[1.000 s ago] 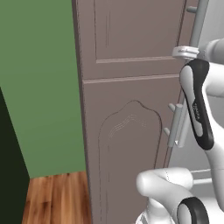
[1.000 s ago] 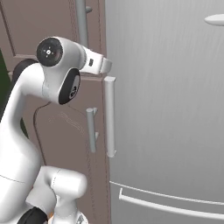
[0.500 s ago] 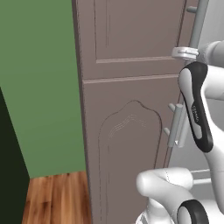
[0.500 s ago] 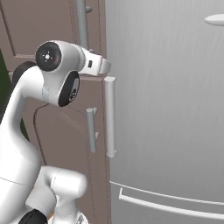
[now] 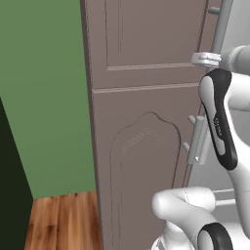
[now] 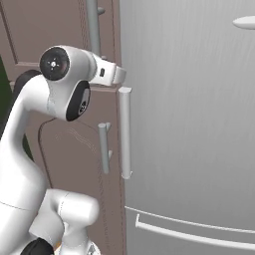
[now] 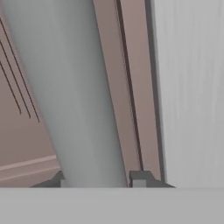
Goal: Open the cabinet and setup a tea strainer by placing it in the bowl upright.
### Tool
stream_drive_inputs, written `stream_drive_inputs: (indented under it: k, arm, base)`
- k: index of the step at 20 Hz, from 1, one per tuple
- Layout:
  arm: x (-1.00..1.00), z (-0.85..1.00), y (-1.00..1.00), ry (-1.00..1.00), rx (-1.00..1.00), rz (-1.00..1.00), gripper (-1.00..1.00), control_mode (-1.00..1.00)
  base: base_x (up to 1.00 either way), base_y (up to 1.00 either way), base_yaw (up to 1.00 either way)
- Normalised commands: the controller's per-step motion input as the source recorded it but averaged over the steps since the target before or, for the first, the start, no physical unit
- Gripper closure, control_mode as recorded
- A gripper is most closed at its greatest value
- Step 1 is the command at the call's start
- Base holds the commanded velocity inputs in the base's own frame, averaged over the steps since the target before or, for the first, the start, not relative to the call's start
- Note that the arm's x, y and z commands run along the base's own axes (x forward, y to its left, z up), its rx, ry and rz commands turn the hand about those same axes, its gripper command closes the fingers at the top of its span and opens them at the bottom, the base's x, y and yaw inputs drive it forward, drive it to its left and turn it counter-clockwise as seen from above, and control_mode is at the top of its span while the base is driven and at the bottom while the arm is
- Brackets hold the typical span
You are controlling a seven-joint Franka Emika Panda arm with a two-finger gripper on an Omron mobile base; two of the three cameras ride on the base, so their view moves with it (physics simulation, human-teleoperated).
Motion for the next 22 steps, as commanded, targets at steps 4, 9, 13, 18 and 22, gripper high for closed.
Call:
stream_drive_inputs:
  k: [4, 9, 13, 18, 22]
  arm:
    - [-0.40, 0.00, 0.03, 0.00, 0.00, -0.02, 1.00, -1.00]
    - [-0.84, 0.00, 0.01, 0.00, 0.00, -0.03, 1.00, -1.00]
    - [-0.99, 0.00, 0.09, 0.00, -0.01, -0.03, 1.00, -1.00]
    - [-0.99, 0.00, 0.23, 0.00, -0.03, -0.03, 1.00, -1.00]
    - [-0.88, 0.00, 0.29, 0.04, -0.05, -0.08, 1.00, -1.00]
  base:
    - [0.00, 0.00, 0.00]
    - [0.00, 0.00, 0.00]
    - [0.00, 0.00, 0.00]
    - [0.00, 0.00, 0.00]
    - [0.00, 0.00, 0.00]
